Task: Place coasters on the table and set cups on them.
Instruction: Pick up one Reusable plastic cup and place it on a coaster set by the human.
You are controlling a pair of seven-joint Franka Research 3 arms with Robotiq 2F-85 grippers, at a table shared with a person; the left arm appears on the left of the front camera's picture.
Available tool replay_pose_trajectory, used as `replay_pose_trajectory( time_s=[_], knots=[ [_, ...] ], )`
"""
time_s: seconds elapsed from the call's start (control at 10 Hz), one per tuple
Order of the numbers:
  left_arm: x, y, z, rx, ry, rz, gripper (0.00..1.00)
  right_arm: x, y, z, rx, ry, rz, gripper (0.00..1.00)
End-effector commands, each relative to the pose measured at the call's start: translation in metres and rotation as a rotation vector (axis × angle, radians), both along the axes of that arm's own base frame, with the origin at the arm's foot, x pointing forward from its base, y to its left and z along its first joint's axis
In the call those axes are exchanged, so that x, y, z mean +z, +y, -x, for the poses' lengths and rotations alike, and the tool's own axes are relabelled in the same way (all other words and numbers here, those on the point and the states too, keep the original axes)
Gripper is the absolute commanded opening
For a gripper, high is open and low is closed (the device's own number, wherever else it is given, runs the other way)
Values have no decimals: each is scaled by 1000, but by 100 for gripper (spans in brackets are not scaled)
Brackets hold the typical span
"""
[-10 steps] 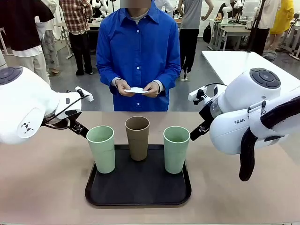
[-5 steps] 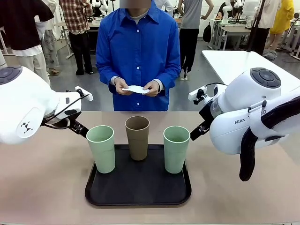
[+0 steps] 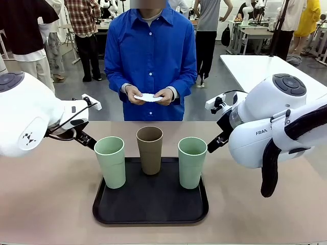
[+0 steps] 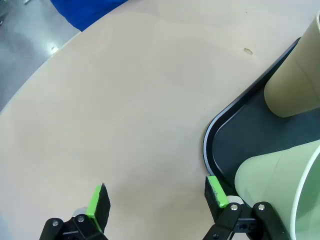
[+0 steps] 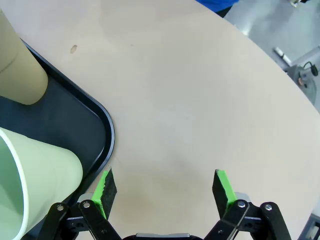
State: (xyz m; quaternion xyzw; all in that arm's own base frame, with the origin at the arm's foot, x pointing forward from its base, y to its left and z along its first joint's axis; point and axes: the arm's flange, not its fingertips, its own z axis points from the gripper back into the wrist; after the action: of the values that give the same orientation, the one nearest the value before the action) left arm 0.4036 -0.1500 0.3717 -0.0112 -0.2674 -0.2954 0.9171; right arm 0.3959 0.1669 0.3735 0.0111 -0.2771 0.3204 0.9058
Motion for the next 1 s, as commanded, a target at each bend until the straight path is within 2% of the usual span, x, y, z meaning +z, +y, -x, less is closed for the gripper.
replay_pose_trajectory(
  time_s=[0.0, 0.1, 0.2, 0.3, 0.5, 0.6, 0.8, 0.9],
  knots=[
    [0, 0, 0, 0, 0, 0, 100, 0, 0, 0, 0, 0, 0, 100],
    [11, 21, -9, 114, 5, -89, 100, 16, -15, -9, -47, 13, 57, 100],
    [32, 39, -5, 151, 10, -133, 100, 39, -38, -11, -94, 30, 43, 100],
    [51, 50, 18, 146, 26, -166, 100, 64, -52, 8, -114, 37, 77, 100],
    [77, 55, 70, 45, 160, -87, 100, 103, -61, 69, -119, 169, 163, 100],
    [91, 54, 97, 38, 195, -85, 100, 118, -56, 109, -101, 201, 172, 100],
    [101, 49, 147, 56, 209, -63, 100, 125, -49, 177, -107, 215, 227, 100],
    [102, 48, 156, 104, 197, -78, 100, 115, -50, 187, -120, 229, 211, 100]
  ],
)
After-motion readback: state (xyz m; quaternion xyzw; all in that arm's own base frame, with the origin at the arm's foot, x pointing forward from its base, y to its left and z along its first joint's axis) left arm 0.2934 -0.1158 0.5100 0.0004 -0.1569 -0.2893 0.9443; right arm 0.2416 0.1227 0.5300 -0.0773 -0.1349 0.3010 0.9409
